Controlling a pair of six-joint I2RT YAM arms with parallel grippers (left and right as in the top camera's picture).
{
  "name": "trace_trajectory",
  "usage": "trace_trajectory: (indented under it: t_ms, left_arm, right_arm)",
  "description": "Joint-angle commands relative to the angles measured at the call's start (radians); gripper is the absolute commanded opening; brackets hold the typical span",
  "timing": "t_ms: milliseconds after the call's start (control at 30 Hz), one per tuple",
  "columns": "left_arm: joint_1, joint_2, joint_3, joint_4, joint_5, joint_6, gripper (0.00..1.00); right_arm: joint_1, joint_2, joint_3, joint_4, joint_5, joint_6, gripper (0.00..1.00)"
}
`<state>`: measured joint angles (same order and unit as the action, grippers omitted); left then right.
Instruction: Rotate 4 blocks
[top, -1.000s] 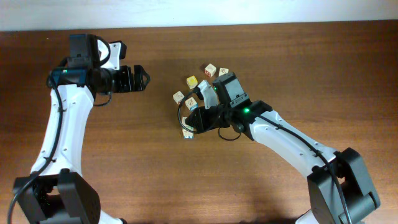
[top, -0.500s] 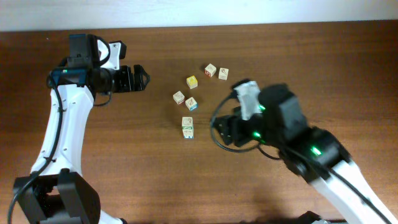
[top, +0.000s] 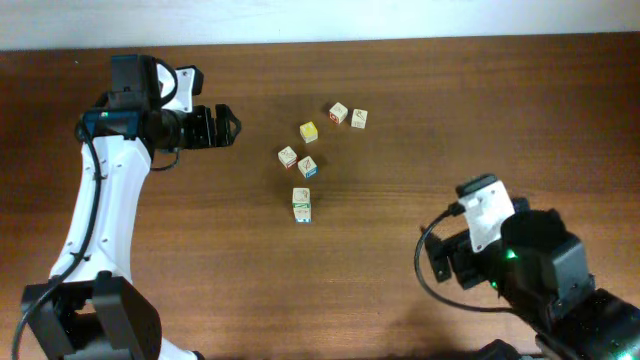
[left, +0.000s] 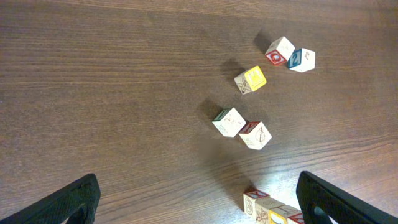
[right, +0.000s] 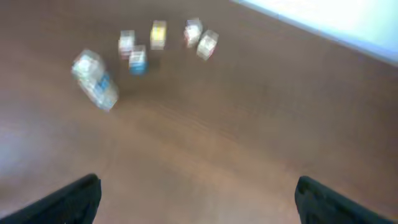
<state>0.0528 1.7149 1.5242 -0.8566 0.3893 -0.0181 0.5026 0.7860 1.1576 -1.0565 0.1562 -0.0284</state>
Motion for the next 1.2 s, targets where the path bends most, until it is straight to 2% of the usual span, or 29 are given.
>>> trace_trajectory:
  t_ms: [0, 33, 100, 233, 300, 367, 467, 867, 967, 1100, 1167]
  left_arm:
    - [0.002, -0.009, 0.012, -0.001, 0.006, 0.019, 0.99]
    - [0.002, -0.009, 0.012, -0.001, 0.006, 0.019, 0.99]
    - [0.002, -0.009, 0.012, -0.001, 0.006, 0.019, 0.99]
    - [0.002, -0.009, 0.012, -0.001, 0.006, 0.019, 0.99]
    - [0.002, -0.009, 0.012, -0.001, 0.006, 0.019, 0.99]
    - [0.002, -0.009, 0.012, -0.001, 0.006, 0.019, 0.99]
    - [0.002, -0.009, 0.012, -0.001, 0.006, 0.019, 0.99]
    - [0.002, -0.009, 0.012, -0.001, 0.006, 0.019, 0.99]
    - [0.002, -0.013, 0.012, -0.002, -0.122, 0.019, 0.99]
    - [0.002, -0.159, -0.004, 0.003, -0.208, 0.047, 0.99]
    - [0.002, -0.279, -0.112, 0.116, -0.208, 0.089, 0.99]
  right_arm:
    - [-0.165, -0.051, -0.067, 0.146, -0.079, -0.099, 0.99]
    - [-0.278, -0.117, -0.160, 0.311, -0.145, -0.101, 0.98]
    - [-0.375, -0.253, -0.365, 0.556, -0.248, -0.180, 0.99]
    - [-0.407, -0.551, -0.890, 1.056, -0.251, -0.181, 0.99]
    - [-0.406, -0.654, -1.055, 1.151, -0.254, -0.181, 0.99]
    - [-0.406, -0.742, -1.152, 1.131, -0.254, -0.180, 0.98]
    - [-0.404, -0.783, -1.152, 0.982, -0.241, -0.173, 0.98]
    - [-0.404, -0.780, -1.152, 0.985, -0.239, -0.174, 0.99]
    - [-0.404, -0.780, -1.152, 0.984, -0.239, -0.174, 0.99]
    - [-0.404, -0.780, -1.152, 0.985, -0.239, -0.174, 0.98]
    - [-0.404, -0.780, -1.152, 0.985, -0.239, -0.174, 0.99]
